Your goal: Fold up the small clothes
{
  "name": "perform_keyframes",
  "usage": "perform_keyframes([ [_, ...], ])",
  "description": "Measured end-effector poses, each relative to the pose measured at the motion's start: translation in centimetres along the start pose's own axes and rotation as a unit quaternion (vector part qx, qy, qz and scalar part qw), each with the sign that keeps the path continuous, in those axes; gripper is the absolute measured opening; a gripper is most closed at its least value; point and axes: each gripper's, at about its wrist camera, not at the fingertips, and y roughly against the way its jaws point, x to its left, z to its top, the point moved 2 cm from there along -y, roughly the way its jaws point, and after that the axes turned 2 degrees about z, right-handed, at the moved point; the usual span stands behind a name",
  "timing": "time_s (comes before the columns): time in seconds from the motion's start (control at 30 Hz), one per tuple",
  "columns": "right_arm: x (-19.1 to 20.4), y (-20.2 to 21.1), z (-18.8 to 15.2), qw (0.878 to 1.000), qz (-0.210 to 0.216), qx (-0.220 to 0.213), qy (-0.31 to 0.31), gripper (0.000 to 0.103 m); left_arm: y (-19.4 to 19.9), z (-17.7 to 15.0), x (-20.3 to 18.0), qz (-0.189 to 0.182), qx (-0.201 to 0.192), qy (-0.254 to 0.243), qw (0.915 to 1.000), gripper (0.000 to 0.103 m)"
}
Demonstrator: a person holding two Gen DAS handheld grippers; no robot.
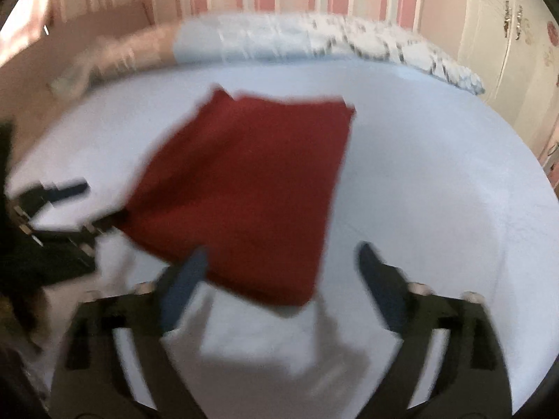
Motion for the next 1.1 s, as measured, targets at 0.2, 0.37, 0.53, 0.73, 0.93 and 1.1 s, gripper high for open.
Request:
perform_keyframes([
  [0.2,3.4,3.2,-0.1,0.998,0.000,-0.048,-0.030,0.100,5.5,-2.1,3.9,0.021,-0.011,0.047,0.9986,0.101],
  [0.37,5.5,4.5,-2.0,0.996,-0.024,-0.077,-0.033,0.100,9.3,-4.5,6.9,0.045,-0.020,0.074,0.9960,0.101],
  [0.53,7.0,6.0,-3.2,0.996,-0.041,-0.080,-0.027,0.100,12.1,-7.1,9.2,0.075,-0.018,0.088,0.9931,0.101],
  [0.73,8.8,8.6,-4.0,0.993,-0.066,-0.098,-0.026,0.100,14.3,-8.7,10.8,0.085,-0.022,0.103,0.9908,0.101],
  [0.93,9.7,11.1,-4.2,0.992,-0.066,-0.098,-0.040,0.100,17.1,-9.0,10.9,0.080,-0.037,0.114,0.9896,0.101],
  [1.1,9.8,13.7,-3.9,0.991,-0.078,-0.090,-0.059,0.100,19.4,-8.7,10.5,0.083,-0.059,0.114,0.9882,0.101],
])
